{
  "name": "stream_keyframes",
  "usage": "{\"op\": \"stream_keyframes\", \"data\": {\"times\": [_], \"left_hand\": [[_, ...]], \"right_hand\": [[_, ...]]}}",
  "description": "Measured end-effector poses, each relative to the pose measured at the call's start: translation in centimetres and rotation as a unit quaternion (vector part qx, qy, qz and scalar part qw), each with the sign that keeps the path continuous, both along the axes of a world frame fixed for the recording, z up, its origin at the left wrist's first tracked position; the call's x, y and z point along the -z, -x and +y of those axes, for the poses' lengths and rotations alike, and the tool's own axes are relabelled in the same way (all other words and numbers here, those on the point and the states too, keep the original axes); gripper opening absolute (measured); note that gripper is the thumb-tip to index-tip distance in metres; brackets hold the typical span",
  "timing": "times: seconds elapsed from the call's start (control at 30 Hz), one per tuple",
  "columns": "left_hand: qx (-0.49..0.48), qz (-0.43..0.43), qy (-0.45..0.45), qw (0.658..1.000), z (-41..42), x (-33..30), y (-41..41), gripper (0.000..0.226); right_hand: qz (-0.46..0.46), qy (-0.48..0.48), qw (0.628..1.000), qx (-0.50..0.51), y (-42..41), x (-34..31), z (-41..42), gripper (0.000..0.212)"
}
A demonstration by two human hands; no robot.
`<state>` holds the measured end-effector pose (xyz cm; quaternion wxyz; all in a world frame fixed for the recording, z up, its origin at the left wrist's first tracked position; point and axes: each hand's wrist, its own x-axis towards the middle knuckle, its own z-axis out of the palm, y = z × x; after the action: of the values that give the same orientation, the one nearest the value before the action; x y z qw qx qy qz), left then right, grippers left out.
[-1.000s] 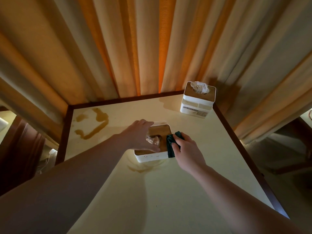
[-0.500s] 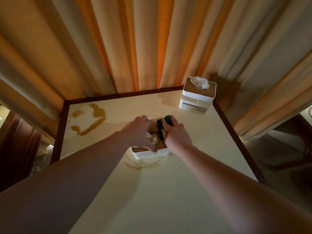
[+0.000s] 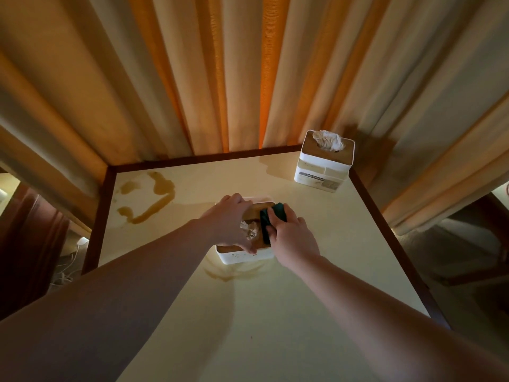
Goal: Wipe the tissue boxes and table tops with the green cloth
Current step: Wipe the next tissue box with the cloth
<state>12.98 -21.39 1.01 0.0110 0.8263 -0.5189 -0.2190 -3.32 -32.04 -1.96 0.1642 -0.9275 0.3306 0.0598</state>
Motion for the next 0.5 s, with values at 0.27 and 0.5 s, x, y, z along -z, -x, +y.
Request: {"op": "stream_keyframes", "data": {"times": [0.27,0.5], "left_hand": [[0.008,-0.014,-0.016,1.000,-0.6,0.1,-0.1,0.126],[0.009,-0.018,-0.016,1.000,-0.5,0.0,0.2,0.126]], "right_hand": [[-0.005,-0.009,1.000,-0.011,-1.3,0.4,-1.0,0.055],[-0.021,-0.053,0.998,-0.019,4.0,0.5,1.5,0.052]]}}
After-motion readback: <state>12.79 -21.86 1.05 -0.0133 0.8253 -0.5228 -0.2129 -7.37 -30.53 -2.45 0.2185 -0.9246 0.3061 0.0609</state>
